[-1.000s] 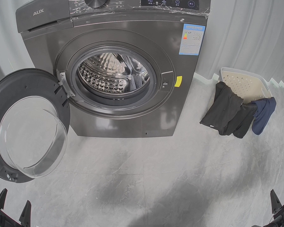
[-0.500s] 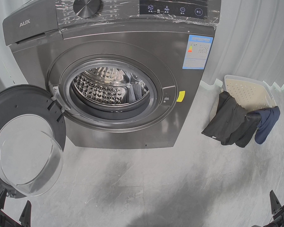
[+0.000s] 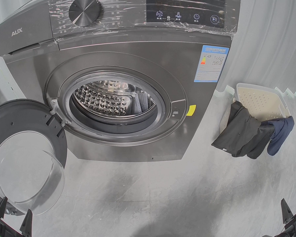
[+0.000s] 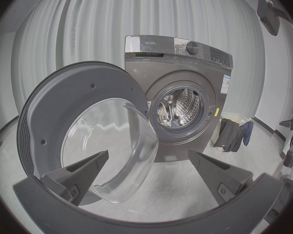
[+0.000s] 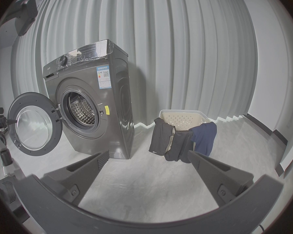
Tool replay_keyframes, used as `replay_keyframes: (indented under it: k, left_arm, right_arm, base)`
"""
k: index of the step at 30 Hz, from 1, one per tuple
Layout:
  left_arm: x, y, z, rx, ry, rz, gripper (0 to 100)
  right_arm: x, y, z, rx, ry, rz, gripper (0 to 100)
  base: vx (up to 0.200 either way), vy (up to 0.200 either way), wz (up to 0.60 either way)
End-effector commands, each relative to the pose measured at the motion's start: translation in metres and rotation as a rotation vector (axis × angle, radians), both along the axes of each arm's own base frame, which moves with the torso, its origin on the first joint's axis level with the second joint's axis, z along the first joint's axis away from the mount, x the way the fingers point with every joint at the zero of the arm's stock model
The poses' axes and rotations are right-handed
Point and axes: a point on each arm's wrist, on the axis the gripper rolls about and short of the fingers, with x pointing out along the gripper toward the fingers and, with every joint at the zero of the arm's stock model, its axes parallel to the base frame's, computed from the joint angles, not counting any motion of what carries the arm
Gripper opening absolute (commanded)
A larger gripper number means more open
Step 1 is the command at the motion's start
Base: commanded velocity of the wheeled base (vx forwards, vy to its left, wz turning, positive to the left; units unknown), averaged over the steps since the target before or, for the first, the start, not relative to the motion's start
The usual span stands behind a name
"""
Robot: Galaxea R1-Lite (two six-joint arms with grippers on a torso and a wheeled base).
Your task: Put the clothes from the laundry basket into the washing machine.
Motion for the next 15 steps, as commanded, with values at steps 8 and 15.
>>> replay_keyframes:
  k: [8,15]
  left_arm:
    - [-0.0001,0.0,-0.005,0.0,0.001,-0.001,100]
    - [-0.0001,0.0,-0.005,-0.003,0.001,-0.001,100]
  right_arm:
    - [0.0003,0.0,-0.0043,-0.001,0.005,0.001,100]
    - [0.0003,0.0,-0.0043,-0.001,0.005,0.001,100]
  base:
    - [0.0,-0.2,0.0]
    - [0.0,-0.2,0.0]
